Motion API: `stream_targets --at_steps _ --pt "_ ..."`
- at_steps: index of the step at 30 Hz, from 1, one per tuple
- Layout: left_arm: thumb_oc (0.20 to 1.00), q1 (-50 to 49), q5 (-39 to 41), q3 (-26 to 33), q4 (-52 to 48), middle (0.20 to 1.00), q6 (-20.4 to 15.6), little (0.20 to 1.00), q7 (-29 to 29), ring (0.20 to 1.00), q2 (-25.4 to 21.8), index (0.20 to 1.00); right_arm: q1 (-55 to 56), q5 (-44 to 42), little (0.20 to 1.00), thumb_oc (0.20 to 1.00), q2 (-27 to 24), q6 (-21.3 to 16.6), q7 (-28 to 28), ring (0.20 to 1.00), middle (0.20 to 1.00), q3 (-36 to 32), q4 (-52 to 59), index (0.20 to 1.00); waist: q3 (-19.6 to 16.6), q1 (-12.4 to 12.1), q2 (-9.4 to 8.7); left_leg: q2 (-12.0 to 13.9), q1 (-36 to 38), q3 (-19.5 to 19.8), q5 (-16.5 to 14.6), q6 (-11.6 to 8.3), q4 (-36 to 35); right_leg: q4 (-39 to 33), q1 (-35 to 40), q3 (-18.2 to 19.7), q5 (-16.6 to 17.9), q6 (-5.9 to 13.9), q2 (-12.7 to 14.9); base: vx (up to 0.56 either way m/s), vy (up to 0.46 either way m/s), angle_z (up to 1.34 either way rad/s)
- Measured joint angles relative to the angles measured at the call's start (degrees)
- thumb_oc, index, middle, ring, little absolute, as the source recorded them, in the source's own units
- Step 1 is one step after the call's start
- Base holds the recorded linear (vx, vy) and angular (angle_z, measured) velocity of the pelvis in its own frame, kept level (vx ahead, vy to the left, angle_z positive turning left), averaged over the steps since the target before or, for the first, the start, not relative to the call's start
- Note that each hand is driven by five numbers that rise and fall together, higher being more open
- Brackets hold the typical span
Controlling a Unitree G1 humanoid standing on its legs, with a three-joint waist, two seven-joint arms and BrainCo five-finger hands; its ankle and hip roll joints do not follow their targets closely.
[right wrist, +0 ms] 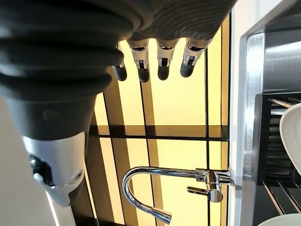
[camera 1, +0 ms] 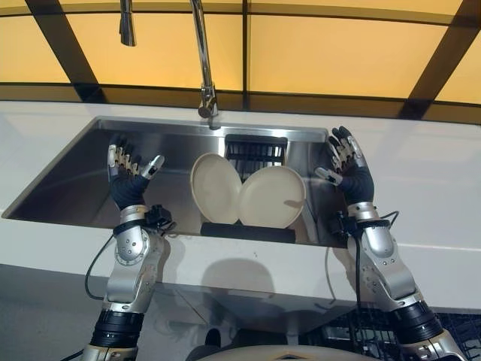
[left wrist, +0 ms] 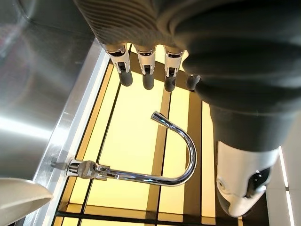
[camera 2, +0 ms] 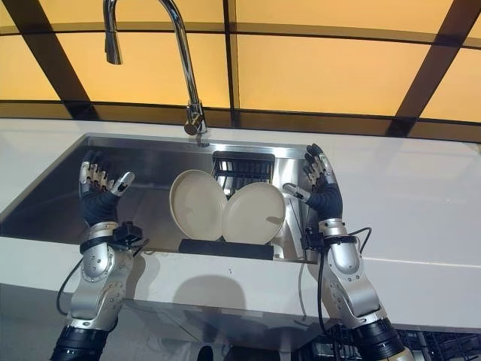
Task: Pick up plates and place into dishwasher.
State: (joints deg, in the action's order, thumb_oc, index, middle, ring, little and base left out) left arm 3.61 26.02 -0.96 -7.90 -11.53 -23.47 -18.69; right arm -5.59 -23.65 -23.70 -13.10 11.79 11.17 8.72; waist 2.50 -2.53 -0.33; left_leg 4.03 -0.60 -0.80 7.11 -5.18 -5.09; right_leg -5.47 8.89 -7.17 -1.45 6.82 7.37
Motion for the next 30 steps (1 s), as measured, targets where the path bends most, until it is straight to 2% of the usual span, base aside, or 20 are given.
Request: stream_targets --at_steps 15,21,24,25,27,30 --pt "1.000 -0.20 -2.29 0.12 -0.60 1.000 1.20 1.000 3.90 1.000 -1.02 1.000 0.05 -0.02 1.000 1.000 0.42 0.00 0.04 1.000 1.000 -1.67 0.01 1.000 -0.06 0.20 -0.07 0.14 0.55 -0.21 0.01 -0.01 0.01 0.08 0.39 0.35 0.01 0.00 -0.07 0.00 -0.050 -0.01" --pt "1.000 -0.04 -10.13 1.70 0.50 1.000 2.36 1.000 7.25 1.000 -8.93 1.000 0.08 -0.13 1.000 1.000 -0.17 0.59 -0.50 1.000 1.000 -1.72 -0.02 1.000 -1.05 0.34 0.29 0.67 1.02 -0.68 -0.35 -0.08 0.05 -0.05 0.64 0.93 -0.14 -0.23 -0.61 -0.01 -0.076 -0.04" --pt "1.000 0.31 -14.75 2.45 2.50 1.000 2.44 1.000 8.12 1.000 -12.21 1.000 0.17 -0.37 1.000 1.000 -1.55 1.08 -1.13 1.000 1.000 -1.68 -0.35 1.000 -1.47 0.04 0.64 0.83 0.95 -0.60 -0.52 -0.77 1.35 -0.07 0.55 1.80 -0.26 -0.44 -0.77 -0.02 0.010 -0.12" --pt "1.000 0.41 -16.60 2.45 3.99 1.000 2.41 1.000 8.40 1.000 -13.27 1.000 0.09 -0.59 1.000 1.000 -2.05 1.08 -1.23 1.000 1.000 -1.65 -0.39 1.000 -1.43 -0.12 0.91 0.77 0.93 -0.09 -0.76 -0.85 1.86 -0.08 0.65 1.97 -0.26 -0.47 -0.71 0.01 0.103 -0.19" --pt "1.000 0.40 -19.21 2.48 9.08 1.000 2.32 1.000 8.90 1.000 -16.17 1.000 -0.55 -0.74 1.000 1.000 -2.76 1.10 -1.20 1.000 1.000 -1.22 -0.76 1.000 -2.08 -0.52 2.21 0.83 1.18 3.28 -1.94 -1.48 2.02 -0.08 -0.06 3.85 -0.06 -0.59 -0.64 0.02 0.178 -0.41" --pt "1.000 1.61 -23.33 2.75 13.70 1.000 2.85 1.000 9.04 1.000 -19.72 1.000 -1.41 -0.76 1.000 1.000 -3.03 1.17 -1.01 1.000 1.000 -1.26 -1.27 1.000 -1.80 -0.71 3.36 -0.15 2.13 2.99 -2.16 -0.78 1.20 -0.09 -0.25 5.18 0.64 0.33 0.50 0.04 0.168 -0.30"
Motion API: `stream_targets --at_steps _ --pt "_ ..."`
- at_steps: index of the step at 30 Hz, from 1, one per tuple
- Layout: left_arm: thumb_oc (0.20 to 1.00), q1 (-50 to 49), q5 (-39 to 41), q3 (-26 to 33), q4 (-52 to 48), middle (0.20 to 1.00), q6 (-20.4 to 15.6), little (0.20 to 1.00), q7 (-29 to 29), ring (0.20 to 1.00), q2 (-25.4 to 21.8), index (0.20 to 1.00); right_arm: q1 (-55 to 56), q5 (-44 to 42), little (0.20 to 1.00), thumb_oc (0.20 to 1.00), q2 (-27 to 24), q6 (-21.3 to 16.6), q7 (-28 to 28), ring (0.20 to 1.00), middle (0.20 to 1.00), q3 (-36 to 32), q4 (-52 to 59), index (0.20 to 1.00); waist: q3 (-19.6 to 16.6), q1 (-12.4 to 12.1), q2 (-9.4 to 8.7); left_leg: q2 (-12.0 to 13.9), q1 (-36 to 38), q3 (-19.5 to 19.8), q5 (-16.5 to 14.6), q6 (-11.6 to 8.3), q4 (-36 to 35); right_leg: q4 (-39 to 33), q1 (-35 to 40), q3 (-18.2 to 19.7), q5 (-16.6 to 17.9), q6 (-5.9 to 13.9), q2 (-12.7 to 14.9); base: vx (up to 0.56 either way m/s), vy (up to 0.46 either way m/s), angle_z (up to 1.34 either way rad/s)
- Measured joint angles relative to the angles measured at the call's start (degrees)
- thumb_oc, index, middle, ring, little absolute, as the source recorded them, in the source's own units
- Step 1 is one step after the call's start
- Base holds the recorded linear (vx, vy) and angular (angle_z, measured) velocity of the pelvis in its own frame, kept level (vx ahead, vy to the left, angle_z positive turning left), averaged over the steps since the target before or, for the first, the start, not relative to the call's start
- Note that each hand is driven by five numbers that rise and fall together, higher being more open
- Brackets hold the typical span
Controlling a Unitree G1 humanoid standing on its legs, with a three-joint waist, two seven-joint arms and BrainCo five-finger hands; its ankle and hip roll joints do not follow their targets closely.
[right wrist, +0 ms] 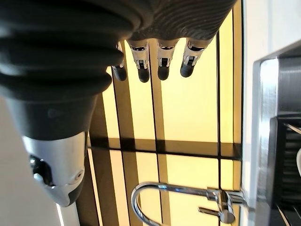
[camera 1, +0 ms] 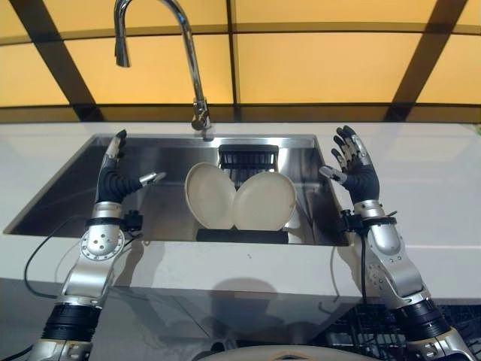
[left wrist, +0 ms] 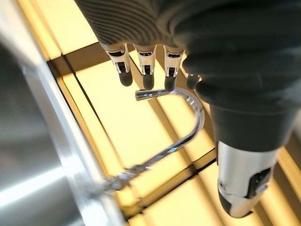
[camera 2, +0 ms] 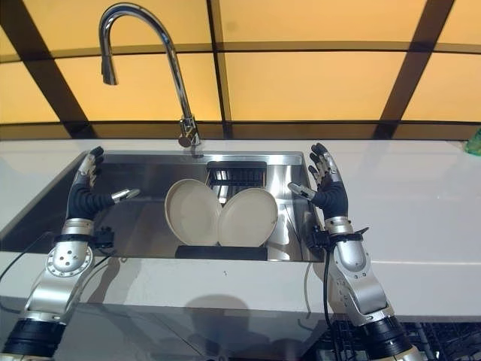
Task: Pick up plates and place into dishwasher.
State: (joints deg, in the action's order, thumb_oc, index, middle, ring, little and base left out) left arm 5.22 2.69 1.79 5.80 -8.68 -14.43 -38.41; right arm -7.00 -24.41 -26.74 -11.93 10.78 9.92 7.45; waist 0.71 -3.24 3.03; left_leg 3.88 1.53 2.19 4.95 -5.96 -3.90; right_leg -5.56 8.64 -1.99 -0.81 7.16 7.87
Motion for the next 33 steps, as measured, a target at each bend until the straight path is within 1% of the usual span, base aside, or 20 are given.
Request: stream_targets --at_steps 2,3,5,6,8,12,14,17,20,22,24,26,29,33 --pt "1.000 1.49 -4.05 -0.31 1.69 1.000 -0.09 1.000 -0.03 1.000 -2.62 1.000 -0.08 -0.08 1.000 1.000 -0.21 0.59 -0.27 1.000 1.000 -0.15 0.04 1.000 0.04 1.13 0.07 -0.29 0.46 -0.26 0.16 0.64 -1.23 0.00 -0.11 0.11 0.05 0.21 0.36 0.07 0.195 -0.01" --pt "1.000 2.45 -5.87 -0.57 3.91 1.000 -0.09 1.000 0.05 1.000 -4.80 1.000 -0.09 -0.29 1.000 1.000 -0.46 1.05 -0.46 1.000 1.000 -0.18 0.04 1.000 0.10 1.11 0.19 -0.34 0.58 -0.45 0.12 0.65 -1.21 0.00 -0.13 0.23 0.08 0.31 0.44 0.07 0.166 -0.06" --pt "1.000 3.70 -10.11 -0.53 7.57 1.000 -0.06 1.000 -0.21 1.000 -9.60 1.000 -0.08 -1.06 1.000 1.000 -0.92 1.11 -0.66 1.000 1.000 -0.35 0.05 1.000 0.32 2.26 0.55 -0.47 0.56 -0.56 0.08 0.70 -1.43 0.00 -0.17 0.45 0.10 0.39 0.57 0.08 0.172 -0.04" --pt "1.000 3.88 -12.08 -0.55 8.49 1.000 -0.07 1.000 -0.31 1.000 -11.68 1.000 -0.07 -1.30 1.000 1.000 -1.08 1.11 -0.67 1.000 1.000 -0.54 0.04 1.000 0.46 2.46 0.79 -0.48 0.57 -0.52 0.09 0.70 -1.41 0.00 -0.18 0.43 0.10 0.39 0.57 0.09 0.147 -0.01" --pt "1.000 4.28 -16.25 -0.79 9.13 1.000 -0.21 1.000 -0.33 1.000 -14.00 1.000 -0.01 -2.13 1.000 1.000 -1.46 1.11 -0.92 1.000 1.000 -0.85 0.04 1.000 0.60 2.68 1.37 -0.48 0.60 -0.65 0.07 0.68 -1.40 0.01 -0.20 0.54 0.10 0.39 0.57 0.09 0.139 -0.02" --pt "1.000 5.20 -22.80 -3.67 9.07 1.000 -2.19 1.000 -0.32 1.000 -15.62 1.000 0.48 -2.28 1.000 1.000 -2.90 1.29 -1.55 1.000 1.000 -0.96 0.04 1.000 0.49 2.85 2.01 -0.52 0.65 -0.68 0.26 0.40 -1.19 0.04 -0.22 0.57 0.05 0.43 0.59 0.08 0.118 -0.01" --pt "1.000 5.16 -26.43 -5.81 9.18 1.000 -3.86 1.000 -0.36 1.000 -16.85 1.000 0.46 -2.57 1.000 1.000 -3.54 1.49 -1.68 1.000 1.000 -0.96 0.01 1.000 0.52 3.71 2.00 -0.54 0.63 -0.72 0.26 0.39 -1.21 0.26 -0.23 0.61 0.01 0.43 0.60 0.08 0.108 0.00" --pt "1.000 5.17 -29.89 -7.59 9.16 1.000 -6.32 1.000 -1.04 1.000 -17.77 1.000 0.53 -3.33 1.000 1.000 -3.66 1.51 -2.21 1.000 1.000 -1.05 -0.07 1.000 0.55 3.97 1.94 -0.57 0.66 -0.92 0.25 0.40 -1.45 0.28 -0.25 0.72 0.00 0.44 0.63 0.08 0.094 -0.01" --pt "1.000 5.56 -35.37 -10.08 9.22 1.000 -9.29 1.000 -3.06 1.000 -19.68 1.000 0.65 -3.39 1.000 1.000 -4.01 1.51 -2.89 1.000 1.000 -1.07 -0.09 1.000 0.62 4.20 1.83 -0.51 0.72 -1.39 0.18 0.35 -1.51 0.20 -0.46 1.09 0.01 0.44 0.62 0.05 0.094 -0.06" --pt "1.000 6.71 -40.64 -13.36 9.14 1.000 -11.66 1.000 -4.32 1.000 -21.66 1.000 0.82 -3.77 1.000 1.000 -4.48 1.51 -3.13 1.000 1.000 -1.14 -0.58 1.000 0.70 4.30 1.69 -0.51 0.62 -1.55 0.18 0.35 -1.52 0.18 -0.64 1.13 0.03 0.45 0.66 0.02 0.099 -0.05" --pt "1.000 8.49 -46.46 -19.20 8.77 1.000 -13.84 1.000 -5.20 1.000 -25.29 1.000 1.11 -4.52 1.000 1.000 -5.68 1.50 -3.69 1.000 1.000 -1.09 -1.31 1.000 0.78 5.28 1.53 -0.58 0.23 -1.56 0.21 0.39 -1.53 0.16 -0.85 1.02 0.05 0.48 0.73 0.00 0.095 0.04" --pt "1.000 9.27 -50.79 -22.78 8.62 1.000 -15.66 1.000 -5.09 1.000 -27.12 1.000 1.24 -5.13 1.000 1.000 -6.14 1.43 -3.83 1.000 1.000 -1.14 -1.34 1.000 0.89 5.64 1.60 -0.69 -0.29 -1.58 0.32 0.50 -1.51 0.31 -1.47 0.96 0.14 0.59 0.84 0.00 0.084 0.01" --pt "1.000 10.53 -52.23 -26.96 8.51 1.000 -16.94 1.000 -4.45 1.000 -27.59 1.000 1.53 -5.75 1.000 1.000 -6.50 1.34 -3.82 1.000 1.000 -1.01 -1.70 1.000 1.07 6.04 1.45 -1.03 -0.29 -1.66 0.30 0.58 -1.50 0.32 -1.42 1.03 0.19 0.69 1.17 0.01 0.061 -0.03" --pt "1.000 10.80 -53.80 -27.62 8.85 1.000 -18.19 1.000 -4.40 1.000 -28.12 1.000 2.09 -6.06 1.000 1.000 -6.59 0.96 -3.84 1.000 1.000 -1.01 -1.75 1.000 1.55 6.80 1.11 -1.20 -0.25 -1.75 0.31 0.58 -1.50 0.34 -1.33 1.02 0.18 0.75 1.32 0.03 0.033 0.00"
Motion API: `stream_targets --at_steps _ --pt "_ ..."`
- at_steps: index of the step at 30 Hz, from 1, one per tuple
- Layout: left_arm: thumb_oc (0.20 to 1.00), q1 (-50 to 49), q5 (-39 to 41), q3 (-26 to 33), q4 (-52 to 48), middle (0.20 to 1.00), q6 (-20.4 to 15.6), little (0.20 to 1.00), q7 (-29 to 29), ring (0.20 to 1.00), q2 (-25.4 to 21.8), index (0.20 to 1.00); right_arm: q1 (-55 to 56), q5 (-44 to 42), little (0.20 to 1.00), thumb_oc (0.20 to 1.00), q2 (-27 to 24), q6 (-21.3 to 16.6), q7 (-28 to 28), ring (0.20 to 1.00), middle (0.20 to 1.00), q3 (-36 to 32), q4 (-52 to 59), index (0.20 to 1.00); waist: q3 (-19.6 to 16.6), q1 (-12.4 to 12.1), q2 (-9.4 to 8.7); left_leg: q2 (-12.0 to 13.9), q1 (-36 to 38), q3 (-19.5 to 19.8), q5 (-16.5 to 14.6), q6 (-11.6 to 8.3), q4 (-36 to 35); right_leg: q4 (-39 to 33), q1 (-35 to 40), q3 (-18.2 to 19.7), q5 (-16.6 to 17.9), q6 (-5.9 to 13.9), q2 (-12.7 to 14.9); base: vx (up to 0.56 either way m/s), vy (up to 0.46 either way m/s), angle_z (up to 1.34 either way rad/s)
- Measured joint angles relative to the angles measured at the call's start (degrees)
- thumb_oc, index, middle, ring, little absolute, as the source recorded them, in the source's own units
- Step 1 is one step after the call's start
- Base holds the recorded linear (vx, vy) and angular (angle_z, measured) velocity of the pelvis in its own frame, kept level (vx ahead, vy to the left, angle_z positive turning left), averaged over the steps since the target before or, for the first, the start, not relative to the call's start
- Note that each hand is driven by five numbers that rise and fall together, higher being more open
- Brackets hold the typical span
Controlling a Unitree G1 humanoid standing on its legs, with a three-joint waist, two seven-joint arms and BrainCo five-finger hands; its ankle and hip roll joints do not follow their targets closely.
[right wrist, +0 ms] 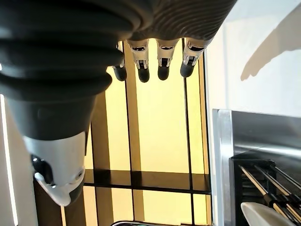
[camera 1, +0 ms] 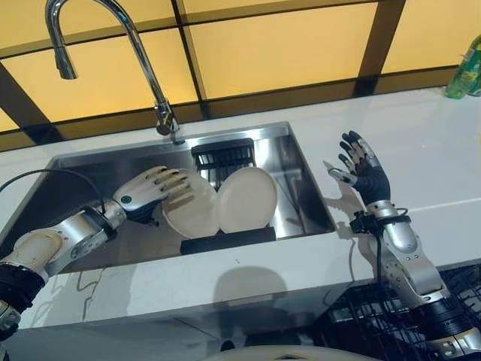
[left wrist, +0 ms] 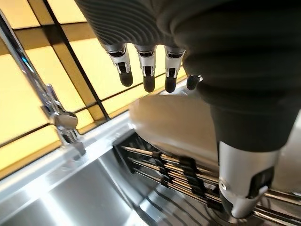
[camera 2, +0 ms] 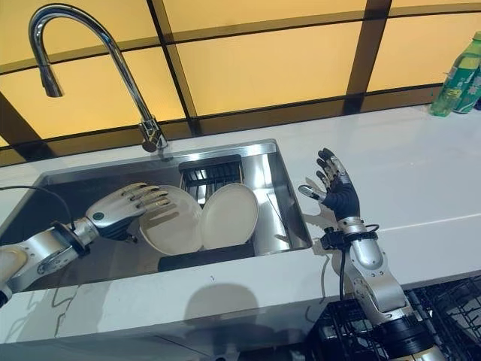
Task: Pick up plates and place into dishwasher.
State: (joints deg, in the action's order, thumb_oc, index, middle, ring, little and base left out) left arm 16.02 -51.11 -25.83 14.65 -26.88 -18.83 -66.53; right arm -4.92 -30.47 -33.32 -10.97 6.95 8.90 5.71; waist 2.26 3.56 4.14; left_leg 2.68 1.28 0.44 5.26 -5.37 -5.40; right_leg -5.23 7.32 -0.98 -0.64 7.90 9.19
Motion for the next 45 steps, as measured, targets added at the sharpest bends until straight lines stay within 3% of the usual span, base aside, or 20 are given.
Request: stream_targets --at_steps 12,21,34,35,36,37,45 --pt "1.000 -0.16 -4.55 -0.13 0.10 1.000 -0.76 1.000 -3.54 1.000 0.11 1.000 0.61 -0.63 1.000 1.000 -1.10 0.01 -0.02 1.000 1.000 0.00 -0.01 1.000 1.12 0.13 -0.32 -0.20 0.16 0.02 0.19 0.26 -0.02 -0.01 0.45 -0.35 0.15 0.26 0.25 0.04 0.041 0.02" --pt "1.000 0.26 -8.88 -4.74 0.18 1.000 1.50 1.000 -5.37 1.000 3.12 1.000 0.59 -0.53 1.000 1.000 -1.23 0.01 0.00 1.000 1.000 0.03 -0.96 1.000 2.07 0.53 1.16 -0.37 -1.07 -0.29 0.28 0.40 0.01 0.01 -1.33 0.26 0.33 0.45 0.44 0.00 0.027 -0.03" --pt "1.000 0.23 -11.26 -5.26 1.64 1.000 7.54 1.000 -8.34 1.000 6.88 1.000 0.62 -0.32 1.000 1.000 -1.21 -0.97 -0.04 1.000 1.000 -0.14 -1.38 1.000 3.45 1.90 0.64 -0.73 -0.67 -0.76 0.38 0.60 -0.02 -0.01 -1.16 0.68 0.50 0.77 0.89 0.04 0.000 -0.01" --pt "0.586 0.23 -11.28 -5.26 1.66 0.586 7.63 0.586 -8.34 0.586 6.88 0.586 0.61 -0.13 1.000 1.000 -1.21 -1.15 -0.04 1.000 1.000 -0.19 -1.38 1.000 3.54 1.88 0.63 -0.79 -0.67 -0.90 0.40 0.65 -0.02 -0.01 -1.21 0.79 0.55 0.84 0.97 0.00 0.000 0.00" --pt "0.322 0.23 -11.31 -5.26 1.66 0.322 7.71 0.322 -8.29 0.322 6.89 0.322 0.60 0.07 1.000 1.000 -1.20 -1.18 -0.04 1.000 1.000 -0.20 -1.37 1.000 3.55 1.87 0.64 -0.82 -0.67 -1.07 0.32 0.76 -0.02 -0.01 -1.25 0.82 0.58 0.90 1.02 0.02 0.008 -0.04" --pt "0.200 0.22 -11.36 -5.26 1.69 0.200 7.80 0.200 -8.18 0.200 6.90 0.200 0.59 0.07 1.000 1.000 -1.21 -1.18 -0.10 1.000 1.000 -0.21 -1.37 1.000 3.55 1.87 0.63 -0.86 -0.65 -1.16 0.31 0.77 -0.02 -0.01 -1.28 0.87 0.61 0.94 1.07 0.03 0.005 -0.04" --pt "0.200 -0.18 -14.20 -4.36 0.71 0.200 7.33 0.200 -6.90 0.200 7.01 0.200 0.84 0.05 1.000 1.000 -1.14 -1.16 -1.08 1.000 1.000 -0.25 -1.34 1.000 3.98 1.77 0.64 -0.89 0.19 -1.26 0.26 0.81 -0.04 -0.03 -0.40 0.85 0.63 0.98 1.14 0.04 -0.004 -0.01"
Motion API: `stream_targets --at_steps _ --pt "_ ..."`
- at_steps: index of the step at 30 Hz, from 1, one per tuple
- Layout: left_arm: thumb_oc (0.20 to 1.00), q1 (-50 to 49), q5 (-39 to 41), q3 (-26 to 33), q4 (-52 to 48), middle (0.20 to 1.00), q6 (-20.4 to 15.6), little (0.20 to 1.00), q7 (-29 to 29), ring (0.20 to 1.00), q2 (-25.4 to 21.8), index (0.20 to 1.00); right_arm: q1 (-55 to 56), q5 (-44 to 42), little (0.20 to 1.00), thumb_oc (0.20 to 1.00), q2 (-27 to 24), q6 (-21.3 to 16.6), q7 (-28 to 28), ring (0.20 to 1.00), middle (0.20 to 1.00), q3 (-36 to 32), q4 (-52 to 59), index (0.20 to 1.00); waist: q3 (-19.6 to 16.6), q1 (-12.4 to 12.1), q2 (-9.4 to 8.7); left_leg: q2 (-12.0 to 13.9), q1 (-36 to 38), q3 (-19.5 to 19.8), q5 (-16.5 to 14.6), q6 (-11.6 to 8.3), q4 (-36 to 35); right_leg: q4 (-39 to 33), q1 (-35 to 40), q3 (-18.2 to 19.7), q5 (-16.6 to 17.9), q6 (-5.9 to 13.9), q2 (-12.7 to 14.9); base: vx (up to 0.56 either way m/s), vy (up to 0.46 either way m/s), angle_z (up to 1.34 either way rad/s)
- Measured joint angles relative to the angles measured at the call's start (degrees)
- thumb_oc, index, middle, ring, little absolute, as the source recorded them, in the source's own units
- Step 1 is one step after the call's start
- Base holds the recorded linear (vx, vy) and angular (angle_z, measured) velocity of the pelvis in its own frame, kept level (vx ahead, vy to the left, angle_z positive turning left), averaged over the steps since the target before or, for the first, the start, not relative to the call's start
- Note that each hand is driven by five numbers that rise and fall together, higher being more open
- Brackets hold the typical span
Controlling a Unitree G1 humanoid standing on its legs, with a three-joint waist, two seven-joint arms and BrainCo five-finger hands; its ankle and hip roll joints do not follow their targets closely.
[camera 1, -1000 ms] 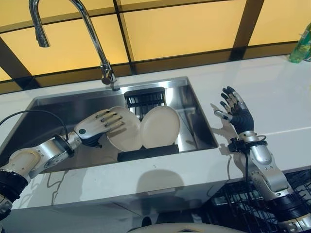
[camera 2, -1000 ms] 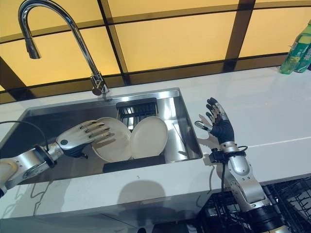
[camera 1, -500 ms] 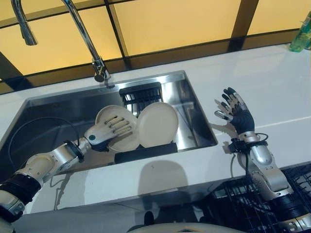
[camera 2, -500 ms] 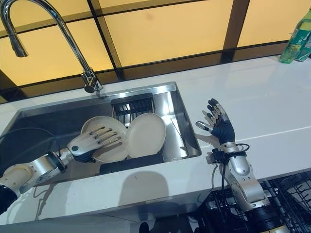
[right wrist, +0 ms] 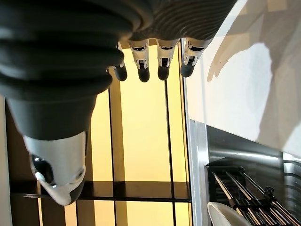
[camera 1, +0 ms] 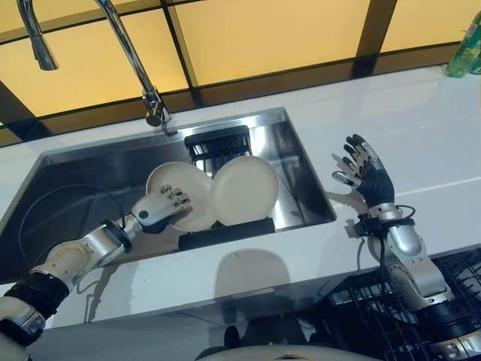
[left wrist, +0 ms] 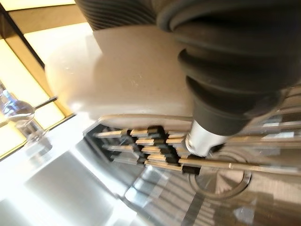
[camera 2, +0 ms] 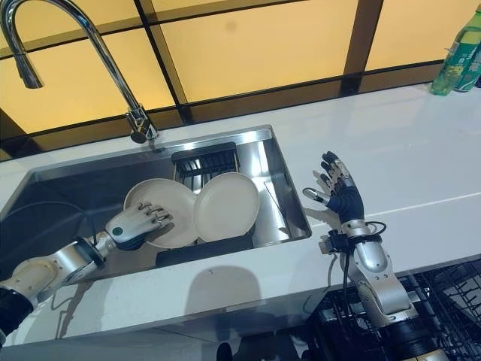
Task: Pick up plates and place into dishwasher.
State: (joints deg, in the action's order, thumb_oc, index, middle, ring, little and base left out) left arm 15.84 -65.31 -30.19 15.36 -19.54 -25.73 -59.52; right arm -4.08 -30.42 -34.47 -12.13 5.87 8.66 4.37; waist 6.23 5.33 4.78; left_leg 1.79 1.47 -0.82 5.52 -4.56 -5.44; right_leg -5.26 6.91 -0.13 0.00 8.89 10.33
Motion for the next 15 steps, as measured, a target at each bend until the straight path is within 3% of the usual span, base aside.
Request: stream_targets --at_steps 9,15 --pt "0.200 0.00 -0.34 0.92 -1.81 0.200 -2.73 0.200 3.34 0.200 -0.09 0.200 0.17 -0.38 1.000 1.000 0.01 0.04 -0.14 1.000 1.000 0.00 0.12 1.000 0.17 0.03 0.30 -0.06 0.54 0.86 0.00 0.01 0.01 0.02 0.95 -0.47 -0.06 -0.01 0.00 0.01 -0.006 0.01" --pt "0.200 -2.03 -0.30 4.58 -2.67 0.200 -3.98 0.200 4.76 0.200 -0.68 0.200 0.61 -0.71 1.000 1.000 -0.03 0.03 -0.16 1.000 1.000 -0.52 0.26 1.000 0.29 -0.22 0.54 -0.05 0.77 1.09 -0.01 0.01 0.01 -0.01 1.30 -0.76 -0.09 -0.03 0.00 0.00 -0.006 0.01"
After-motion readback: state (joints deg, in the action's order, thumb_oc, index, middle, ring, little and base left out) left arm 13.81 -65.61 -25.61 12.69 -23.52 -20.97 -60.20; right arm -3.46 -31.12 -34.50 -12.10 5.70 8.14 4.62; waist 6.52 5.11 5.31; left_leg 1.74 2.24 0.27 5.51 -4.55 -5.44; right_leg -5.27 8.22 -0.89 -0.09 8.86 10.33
